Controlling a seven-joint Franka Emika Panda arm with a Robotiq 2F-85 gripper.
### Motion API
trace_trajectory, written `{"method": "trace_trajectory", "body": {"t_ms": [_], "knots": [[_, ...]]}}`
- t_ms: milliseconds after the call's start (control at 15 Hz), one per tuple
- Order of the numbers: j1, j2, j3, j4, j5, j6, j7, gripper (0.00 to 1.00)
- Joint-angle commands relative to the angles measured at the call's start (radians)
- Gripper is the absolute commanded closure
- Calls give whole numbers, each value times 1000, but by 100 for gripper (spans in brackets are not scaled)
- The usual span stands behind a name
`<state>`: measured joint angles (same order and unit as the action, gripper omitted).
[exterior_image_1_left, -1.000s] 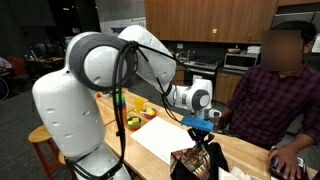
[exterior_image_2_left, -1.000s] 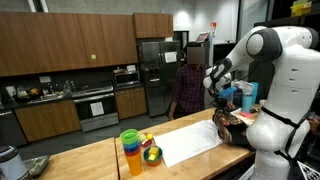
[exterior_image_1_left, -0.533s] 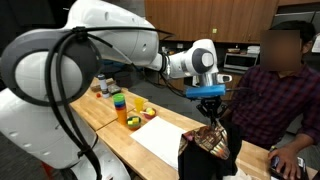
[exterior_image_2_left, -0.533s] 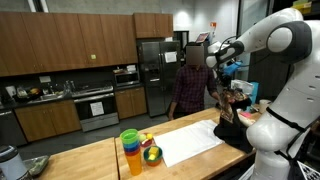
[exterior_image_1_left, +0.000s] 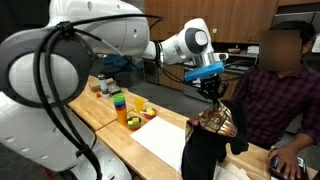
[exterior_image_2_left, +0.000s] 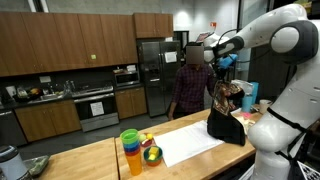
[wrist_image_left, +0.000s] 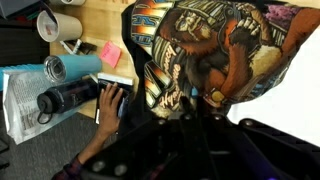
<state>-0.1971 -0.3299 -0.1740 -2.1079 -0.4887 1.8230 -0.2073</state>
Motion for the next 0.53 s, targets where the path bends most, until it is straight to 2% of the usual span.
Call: {"method": "trace_trajectory", "body": {"t_ms": [0,467], "knots": [[7,-14,3,-22,-29,49,26,98],[15,2,1,-203,40,218,86,98]]}}
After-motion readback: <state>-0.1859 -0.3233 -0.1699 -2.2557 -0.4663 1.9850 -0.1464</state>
